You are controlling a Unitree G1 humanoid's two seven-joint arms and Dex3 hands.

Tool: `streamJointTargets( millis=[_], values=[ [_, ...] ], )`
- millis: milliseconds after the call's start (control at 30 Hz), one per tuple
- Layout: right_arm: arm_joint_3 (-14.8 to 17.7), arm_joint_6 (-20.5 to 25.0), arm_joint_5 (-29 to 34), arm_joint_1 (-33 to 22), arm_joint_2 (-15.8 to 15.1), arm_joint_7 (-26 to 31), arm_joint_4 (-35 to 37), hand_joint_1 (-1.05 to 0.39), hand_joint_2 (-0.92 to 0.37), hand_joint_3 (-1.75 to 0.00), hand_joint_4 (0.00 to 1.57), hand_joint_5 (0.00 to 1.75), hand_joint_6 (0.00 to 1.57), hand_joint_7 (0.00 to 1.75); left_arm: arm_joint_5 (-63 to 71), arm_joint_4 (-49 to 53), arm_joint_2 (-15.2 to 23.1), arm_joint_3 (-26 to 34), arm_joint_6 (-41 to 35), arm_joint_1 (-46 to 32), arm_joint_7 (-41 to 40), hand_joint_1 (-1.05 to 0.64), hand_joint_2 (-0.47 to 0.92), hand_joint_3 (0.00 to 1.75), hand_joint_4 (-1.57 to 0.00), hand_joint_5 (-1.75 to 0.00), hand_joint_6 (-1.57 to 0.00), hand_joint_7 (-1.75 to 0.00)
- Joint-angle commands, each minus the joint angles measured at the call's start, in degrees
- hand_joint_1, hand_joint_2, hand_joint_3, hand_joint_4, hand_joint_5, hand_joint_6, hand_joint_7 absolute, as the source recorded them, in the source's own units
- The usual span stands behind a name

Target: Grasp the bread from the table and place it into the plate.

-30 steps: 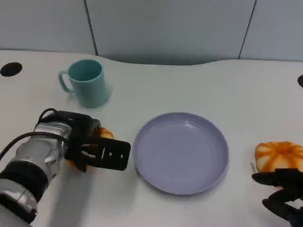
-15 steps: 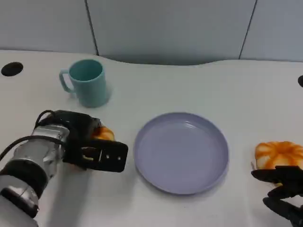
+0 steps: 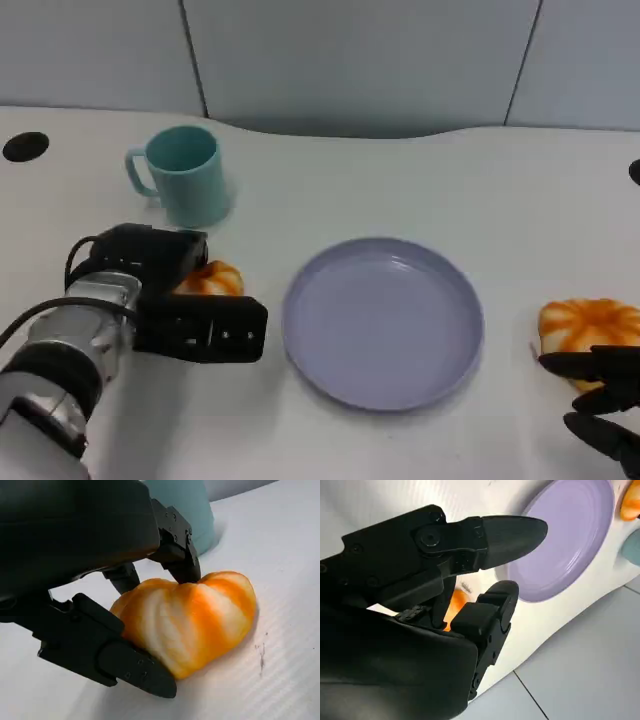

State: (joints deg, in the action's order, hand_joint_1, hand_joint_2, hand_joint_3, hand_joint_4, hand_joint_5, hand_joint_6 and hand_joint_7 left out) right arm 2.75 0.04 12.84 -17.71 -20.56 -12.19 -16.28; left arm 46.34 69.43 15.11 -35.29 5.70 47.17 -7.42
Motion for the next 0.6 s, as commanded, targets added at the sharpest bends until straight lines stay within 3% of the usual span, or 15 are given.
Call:
streamJointTargets(
  millis=[33, 233, 400, 600],
  values=[
    [0.7, 1.0, -0.3, -0.4, 0.1, 0.3, -0.7, -0.27, -0.92, -0.36, 0.64, 0.62, 0.78, 0.0, -1.5, 2.1, -0.4, 0.8, 1.0, -2.8, -4.6, -0.15, 0.89, 0.01, -0.34, -1.73, -0.25, -1.69],
    [0.6, 1.4, -0.1, -0.3, -0.1, 0.1, -1.0, -0.26, -0.92, -0.36, 0.64, 0.61, 0.78, 0.0, -2.8, 3.6, -0.3, 1.7, 3.1, -3.2, -10.2, -0.1, 0.88, 0.01, -0.68, -1.75, -0.47, -1.75],
    [0.4, 1.6, -0.2, -0.1, 0.3, 0.3, -0.8, -0.26, -0.92, -0.35, 0.65, 0.62, 0.78, 0.0, -4.2, 4.1, 0.1, 3.2, 6.4, -3.9, -14.4, -0.13, 0.92, 0.09, -0.75, -1.75, -0.52, -1.75],
    [-0.2, 1.6, 0.7, 0.0, 0.9, 0.9, -0.8, -0.25, -0.92, -0.34, 0.65, 0.62, 0.79, 0.01, -8.1, 1.2, 1.5, 6.5, 8.6, -2.6, -10.9, -0.17, 0.92, 0.08, -0.72, -1.75, -0.49, -1.75]
  ],
)
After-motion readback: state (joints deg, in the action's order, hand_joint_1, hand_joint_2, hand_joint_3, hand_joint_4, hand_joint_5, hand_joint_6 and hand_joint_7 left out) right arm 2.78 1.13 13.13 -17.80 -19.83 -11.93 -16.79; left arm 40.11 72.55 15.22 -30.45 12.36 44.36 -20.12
